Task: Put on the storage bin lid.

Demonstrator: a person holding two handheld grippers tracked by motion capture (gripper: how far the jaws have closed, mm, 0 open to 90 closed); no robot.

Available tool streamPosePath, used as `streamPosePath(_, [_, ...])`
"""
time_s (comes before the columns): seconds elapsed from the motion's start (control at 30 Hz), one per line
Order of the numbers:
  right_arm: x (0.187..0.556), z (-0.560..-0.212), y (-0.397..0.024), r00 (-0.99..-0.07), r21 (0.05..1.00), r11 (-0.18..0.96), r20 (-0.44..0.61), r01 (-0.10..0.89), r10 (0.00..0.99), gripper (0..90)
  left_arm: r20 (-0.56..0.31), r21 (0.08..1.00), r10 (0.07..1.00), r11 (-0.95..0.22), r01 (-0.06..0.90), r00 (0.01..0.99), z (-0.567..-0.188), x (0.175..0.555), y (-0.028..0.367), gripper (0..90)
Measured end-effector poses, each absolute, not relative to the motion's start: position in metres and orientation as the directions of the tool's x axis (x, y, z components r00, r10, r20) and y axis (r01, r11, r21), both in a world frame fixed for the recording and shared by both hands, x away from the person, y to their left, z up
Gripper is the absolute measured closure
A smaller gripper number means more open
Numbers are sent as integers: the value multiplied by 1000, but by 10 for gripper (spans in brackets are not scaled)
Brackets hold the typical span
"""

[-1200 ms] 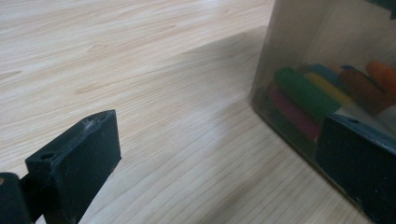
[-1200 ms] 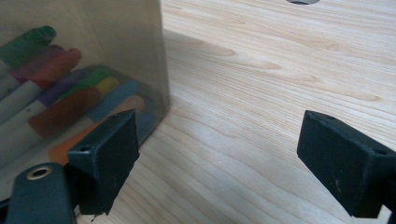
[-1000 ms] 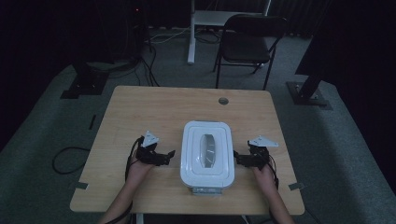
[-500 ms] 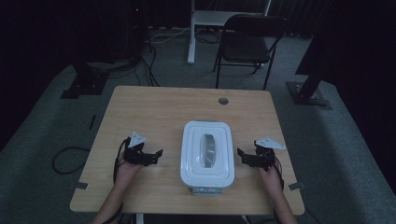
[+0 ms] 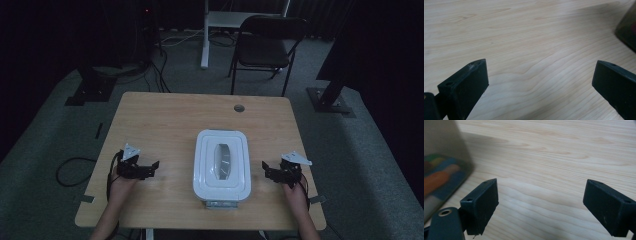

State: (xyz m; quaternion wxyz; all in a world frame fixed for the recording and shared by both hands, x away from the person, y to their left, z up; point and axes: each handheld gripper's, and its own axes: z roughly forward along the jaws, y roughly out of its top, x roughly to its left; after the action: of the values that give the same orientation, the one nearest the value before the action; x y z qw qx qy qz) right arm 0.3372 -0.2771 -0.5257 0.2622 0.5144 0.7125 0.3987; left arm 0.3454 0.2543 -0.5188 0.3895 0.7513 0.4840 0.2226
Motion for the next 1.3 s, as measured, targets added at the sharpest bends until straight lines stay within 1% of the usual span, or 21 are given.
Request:
streamPosePath(0.07, [336, -525, -280, -303, 835, 144, 28, 532, 953, 126, -40, 799, 906, -225, 558, 422, -519, 343, 259, 12])
streamPosePath(0.1, [336, -525, -280, -303, 835, 144, 28, 532, 953, 126, -40, 799, 906, -225, 558, 422, -519, 343, 259, 12])
streamPosePath(0.17, [333, -525, -284, -254, 829, 139, 4, 541, 967, 126, -37, 800, 912, -218, 559, 409, -519, 339, 267, 12])
streamPosePath(0.23, [331, -525, -286, -227, 823, 136, -9, 551, 974, 126, -39, 800, 917, -210, 562, 398, -520, 337, 272, 12])
streamPosePath(0.57, [324, -534, -305, -134, 789, 80, 3, 610, 991, 135, -27, 790, 938, -192, 582, 347, -519, 322, 294, 12])
streamPosePath(0.63, [323, -536, -307, -112, 782, 97, -35, 615, 993, 135, -24, 789, 946, -182, 587, 324, -519, 319, 299, 12])
streamPosePath(0.7, [321, -538, -310, -97, 773, 102, -53, 626, 994, 134, -31, 790, 951, -165, 591, 308, -518, 315, 305, 12])
streamPosePath(0.77, [319, -540, -312, -109, 770, 92, -30, 631, 994, 134, -37, 788, 959, -145, 598, 282, -518, 312, 310, 11])
streamPosePath(0.87, [316, -543, -314, -120, 756, 107, -37, 646, 992, 134, -33, 786, 968, -128, 605, 248, -518, 307, 319, 11])
streamPosePath(1.03, [314, -548, -318, -106, 748, 84, -19, 658, 994, 135, -54, 767, 973, -104, 634, 224, -520, 302, 330, 11])
streamPosePath(1.07, [315, -550, -319, -105, 728, 84, -17, 680, 994, 132, -54, 762, 974, -102, 640, 220, -521, 301, 332, 11])
streamPosePath(1.13, [315, -550, -322, -86, 723, 47, 16, 689, 996, 135, -50, 756, 977, -98, 647, 206, -523, 299, 334, 10])
streamPosePath(1.2, [315, -550, -323, -68, 723, 38, 13, 690, 998, 133, -61, 753, 980, -80, 653, 190, -525, 297, 337, 10])
streamPosePath(1.3, [315, -550, -322, -79, 721, 46, 13, 691, 997, 121, -53, 748, 985, -68, 660, 162, -526, 295, 341, 10])
